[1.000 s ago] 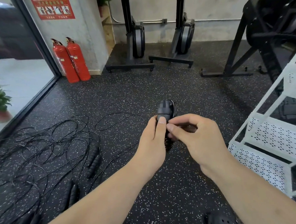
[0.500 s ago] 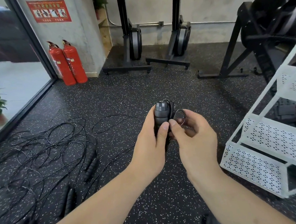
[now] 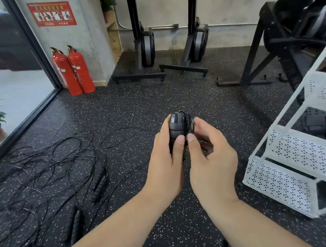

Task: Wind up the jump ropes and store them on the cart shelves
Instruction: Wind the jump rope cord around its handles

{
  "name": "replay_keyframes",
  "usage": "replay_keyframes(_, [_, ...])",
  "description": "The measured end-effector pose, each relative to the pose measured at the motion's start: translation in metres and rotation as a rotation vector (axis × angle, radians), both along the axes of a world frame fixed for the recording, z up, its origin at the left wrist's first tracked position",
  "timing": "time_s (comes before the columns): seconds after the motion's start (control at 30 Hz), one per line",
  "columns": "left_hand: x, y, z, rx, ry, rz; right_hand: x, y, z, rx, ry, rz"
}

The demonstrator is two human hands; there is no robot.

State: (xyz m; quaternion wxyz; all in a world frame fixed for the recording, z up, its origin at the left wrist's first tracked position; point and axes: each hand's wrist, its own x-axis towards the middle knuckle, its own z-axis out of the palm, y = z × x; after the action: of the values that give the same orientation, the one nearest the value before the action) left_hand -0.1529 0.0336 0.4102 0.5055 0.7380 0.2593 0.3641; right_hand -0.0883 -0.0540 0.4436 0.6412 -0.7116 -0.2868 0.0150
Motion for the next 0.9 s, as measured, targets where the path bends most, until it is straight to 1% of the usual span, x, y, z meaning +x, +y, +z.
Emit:
replay_keyframes(0.1, [0.000, 0.000, -0.002, -0.021, -0.031, 0.004, 0.001, 0.001, -0.001, -0.008, -0.028, 0.041])
replay_keyframes(0.2, [0.000, -0.001, -0.002, 0.041, 0.016, 0.009, 0.006, 0.003, 0.000, 0.023, 0.002, 0.054])
replay_keyframes(0.27, [-0.001, -0.001, 0.000, 0.082, 0.049, 0.019, 0.011, 0.003, 0.002, 0.048, 0.076, 0.058])
replay_keyframes(0.37, [-0.003, -0.001, 0.002, 0.102, 0.079, 0.013, 0.019, 0.005, 0.004, 0.082, 0.225, 0.083])
replay_keyframes(0.43, [-0.003, 0.001, 0.002, 0.117, 0.087, 0.004, 0.024, 0.005, 0.006, 0.100, 0.291, 0.107])
replay_keyframes(0.7, [-0.004, 0.005, 0.001, 0.124, 0.110, 0.008, 0.033, 0.000, 0.011, 0.079, 0.371, 0.151])
replay_keyframes(0.9, [-0.005, 0.006, -0.001, 0.112, 0.123, -0.021, 0.036, -0.002, 0.013, 0.022, 0.382, 0.167])
